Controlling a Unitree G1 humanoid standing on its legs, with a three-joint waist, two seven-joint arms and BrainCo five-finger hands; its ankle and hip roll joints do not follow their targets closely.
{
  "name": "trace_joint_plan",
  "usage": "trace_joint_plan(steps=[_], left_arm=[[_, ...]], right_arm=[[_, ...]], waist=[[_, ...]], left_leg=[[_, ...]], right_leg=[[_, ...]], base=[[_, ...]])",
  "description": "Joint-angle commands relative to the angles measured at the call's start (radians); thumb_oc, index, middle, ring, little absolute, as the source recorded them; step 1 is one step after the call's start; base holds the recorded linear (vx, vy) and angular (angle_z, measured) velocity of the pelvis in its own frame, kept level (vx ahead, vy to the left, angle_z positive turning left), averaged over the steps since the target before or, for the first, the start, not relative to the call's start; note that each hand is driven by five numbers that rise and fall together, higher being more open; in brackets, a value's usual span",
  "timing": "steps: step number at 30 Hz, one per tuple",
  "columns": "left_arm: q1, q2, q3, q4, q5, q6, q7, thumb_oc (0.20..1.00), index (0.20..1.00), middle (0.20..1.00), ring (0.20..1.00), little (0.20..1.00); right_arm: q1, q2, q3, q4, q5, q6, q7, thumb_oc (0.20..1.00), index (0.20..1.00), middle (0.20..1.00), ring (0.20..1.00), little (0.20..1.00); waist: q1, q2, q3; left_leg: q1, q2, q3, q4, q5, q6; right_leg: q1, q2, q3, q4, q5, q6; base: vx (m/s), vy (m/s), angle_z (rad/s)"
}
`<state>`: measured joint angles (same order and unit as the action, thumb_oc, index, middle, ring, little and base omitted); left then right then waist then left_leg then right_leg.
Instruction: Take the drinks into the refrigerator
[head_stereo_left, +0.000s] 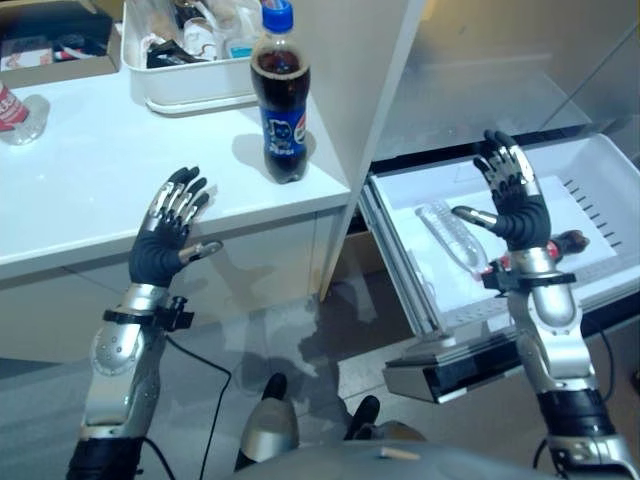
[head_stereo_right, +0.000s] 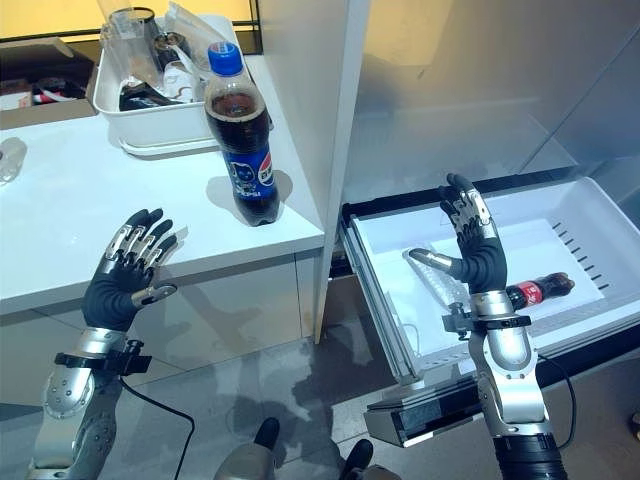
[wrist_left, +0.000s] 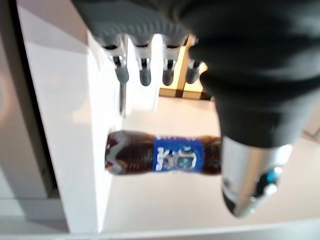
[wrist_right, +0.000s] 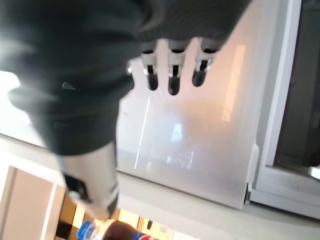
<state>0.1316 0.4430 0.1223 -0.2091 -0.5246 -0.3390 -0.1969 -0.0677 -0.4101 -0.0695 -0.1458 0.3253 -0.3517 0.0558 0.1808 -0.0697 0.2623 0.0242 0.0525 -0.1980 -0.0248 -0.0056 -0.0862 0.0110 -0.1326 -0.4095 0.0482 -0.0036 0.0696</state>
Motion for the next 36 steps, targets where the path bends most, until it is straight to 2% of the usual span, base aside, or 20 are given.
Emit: trace_joint_plan(steps=[1, 23, 29, 36], left_arm=[[-0.023, 0.003, 0.037, -0.04, 0.02, -0.067, 0.024, 1.0, 1.0, 1.0, 1.0, 1.0], [-0.038, -0.017, 0.039, 0.024, 0.067, -0.07, 0.076, 1.0, 1.0, 1.0, 1.0, 1.0], [-0.067, -0.009, 0.076, 0.12, 0.117, -0.067, 0.149, 1.0, 1.0, 1.0, 1.0, 1.0], [-0.146, 0.049, 0.112, 0.175, 0.178, -0.073, 0.222, 1.0, 1.0, 1.0, 1.0, 1.0]], right_arm=[[-0.059, -0.024, -0.04, -0.034, 0.007, -0.069, -0.014, 1.0, 1.0, 1.0, 1.0, 1.0], [-0.057, -0.015, -0.026, -0.029, 0.011, -0.062, -0.006, 1.0, 1.0, 1.0, 1.0, 1.0], [-0.064, -0.017, -0.01, -0.021, 0.021, -0.048, 0.012, 1.0, 1.0, 1.0, 1.0, 1.0], [-0.083, -0.027, 0.011, -0.009, 0.039, -0.033, 0.026, 1.0, 1.0, 1.0, 1.0, 1.0]], waist=[[0.01, 0.015, -0.033], [0.002, 0.014, -0.034], [-0.008, 0.018, -0.041], [-0.029, 0.024, -0.048]], left_leg=[[0.024, -0.003, 0.007, -0.054, -0.012, 0.069], [0.049, 0.001, 0.05, -0.056, -0.025, 0.069], [0.07, 0.005, 0.087, -0.054, -0.038, 0.067], [0.091, 0.01, 0.118, -0.055, -0.049, 0.065]], right_leg=[[-0.03, -0.065, 0.045, 0.21, -0.058, 0.036], [-0.034, -0.061, 0.078, 0.194, -0.044, 0.041], [-0.035, -0.055, 0.114, 0.185, -0.043, 0.042], [-0.043, -0.045, 0.144, 0.192, -0.045, 0.044]], base=[[0.0, 0.0, 0.0], [0.0, 0.005, -0.03], [0.02, 0.017, -0.18], [0.02, 0.014, -0.15]])
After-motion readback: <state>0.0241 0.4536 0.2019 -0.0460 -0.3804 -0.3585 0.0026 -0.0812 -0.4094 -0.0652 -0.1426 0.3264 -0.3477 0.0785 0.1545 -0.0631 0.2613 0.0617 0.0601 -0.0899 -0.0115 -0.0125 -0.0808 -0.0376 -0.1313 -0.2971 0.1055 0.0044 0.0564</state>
